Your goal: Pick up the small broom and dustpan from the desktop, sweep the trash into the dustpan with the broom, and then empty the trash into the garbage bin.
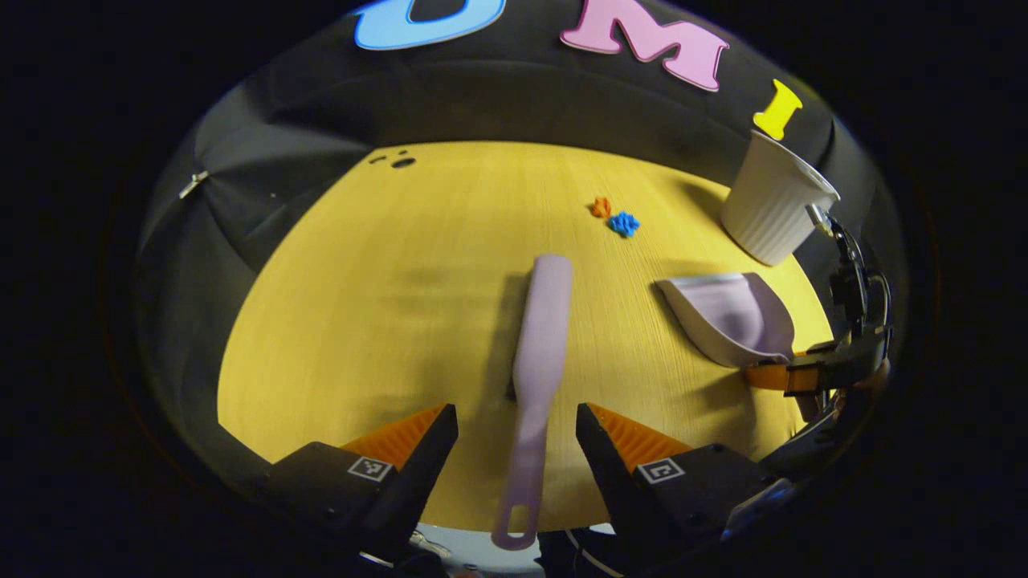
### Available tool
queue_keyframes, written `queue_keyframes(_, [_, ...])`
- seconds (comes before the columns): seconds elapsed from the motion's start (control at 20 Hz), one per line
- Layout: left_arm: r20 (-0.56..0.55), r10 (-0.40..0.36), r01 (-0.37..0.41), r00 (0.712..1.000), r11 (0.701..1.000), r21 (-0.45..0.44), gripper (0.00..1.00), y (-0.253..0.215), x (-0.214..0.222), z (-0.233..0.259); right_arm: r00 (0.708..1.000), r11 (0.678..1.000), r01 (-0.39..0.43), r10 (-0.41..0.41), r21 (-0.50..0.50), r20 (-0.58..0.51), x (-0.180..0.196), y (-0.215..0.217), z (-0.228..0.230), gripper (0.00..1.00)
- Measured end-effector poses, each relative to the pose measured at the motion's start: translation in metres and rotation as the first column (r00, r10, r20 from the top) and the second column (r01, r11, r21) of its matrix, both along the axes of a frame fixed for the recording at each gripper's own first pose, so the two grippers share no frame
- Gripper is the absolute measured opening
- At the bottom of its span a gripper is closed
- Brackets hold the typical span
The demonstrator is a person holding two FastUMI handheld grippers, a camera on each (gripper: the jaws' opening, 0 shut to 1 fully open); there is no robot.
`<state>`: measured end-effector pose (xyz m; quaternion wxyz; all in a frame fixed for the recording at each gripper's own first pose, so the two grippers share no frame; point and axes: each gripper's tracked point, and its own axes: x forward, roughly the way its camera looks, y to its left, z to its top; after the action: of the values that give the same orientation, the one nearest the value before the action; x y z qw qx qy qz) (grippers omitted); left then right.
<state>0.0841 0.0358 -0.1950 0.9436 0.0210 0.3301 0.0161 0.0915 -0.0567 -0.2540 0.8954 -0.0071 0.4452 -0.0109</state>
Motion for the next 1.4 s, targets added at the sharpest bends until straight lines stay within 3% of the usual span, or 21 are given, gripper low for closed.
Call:
queue_keyframes(0.2, [-0.106,-0.042,0.043,0.993,0.999,0.005,0.89,-0.003,0.016,-0.019,0.998,0.999,-0.053,0.053,0.002,-0.020,0.001,-0.001,0.000,0.34])
queue_keyframes(0.25, [-0.134,-0.058,0.060,0.989,0.998,0.008,0.88,-0.007,0.021,-0.026,0.998,0.998,-0.063,0.063,0.002,-0.023,0.001,-0.001,-0.001,0.40])
queue_keyframes(0.3, [-0.153,-0.070,0.072,0.986,0.997,0.011,0.84,-0.009,0.025,-0.029,0.997,0.997,-0.072,0.072,0.001,-0.024,0.000,-0.001,0.000,0.37])
queue_keyframes(0.55, [-0.187,-0.078,0.090,0.979,0.994,0.058,0.76,-0.016,0.040,-0.039,0.996,0.996,-0.086,0.086,-0.006,-0.014,0.000,-0.001,0.000,0.37])
queue_keyframes(0.6, [-0.185,-0.075,0.093,0.980,0.992,0.089,0.73,-0.014,0.042,-0.039,0.996,0.996,-0.089,0.089,-0.007,-0.013,-0.001,-0.001,0.001,0.33])
queue_keyframes(0.65, [-0.188,-0.076,0.098,0.979,0.989,0.109,0.70,-0.013,0.043,-0.039,0.996,0.996,-0.091,0.091,-0.008,-0.012,0.000,-0.001,0.000,0.37])
queue_keyframes(0.75, [-0.199,-0.072,0.101,0.977,0.985,0.141,0.60,-0.010,0.043,-0.041,0.995,0.995,-0.097,0.097,-0.005,-0.011,0.000,0.000,0.000,0.40])
queue_keyframes(0.8, [-0.193,-0.076,0.104,0.978,0.984,0.142,0.51,-0.010,0.043,-0.041,0.995,0.995,-0.101,0.101,-0.004,-0.011,0.000,0.000,0.001,0.36])
queue_keyframes(0.85, [-0.192,-0.071,0.100,0.979,0.984,0.145,0.50,-0.008,0.043,-0.041,0.995,0.995,-0.103,0.103,-0.002,-0.011,0.000,0.000,0.000,0.37])
queue_keyframes(1.0, [-0.146,-0.040,0.057,0.989,0.992,0.117,0.31,-0.008,0.049,-0.038,0.995,0.995,-0.103,0.103,0.001,-0.009,0.000,0.000,0.001,0.41])
queue_keyframes(1.4, [-0.105,-0.044,0.053,0.994,0.995,0.084,0.25,-0.011,0.057,-0.023,0.993,0.993,-0.116,0.116,0.029,-0.007,0.000,0.001,0.001,0.37])
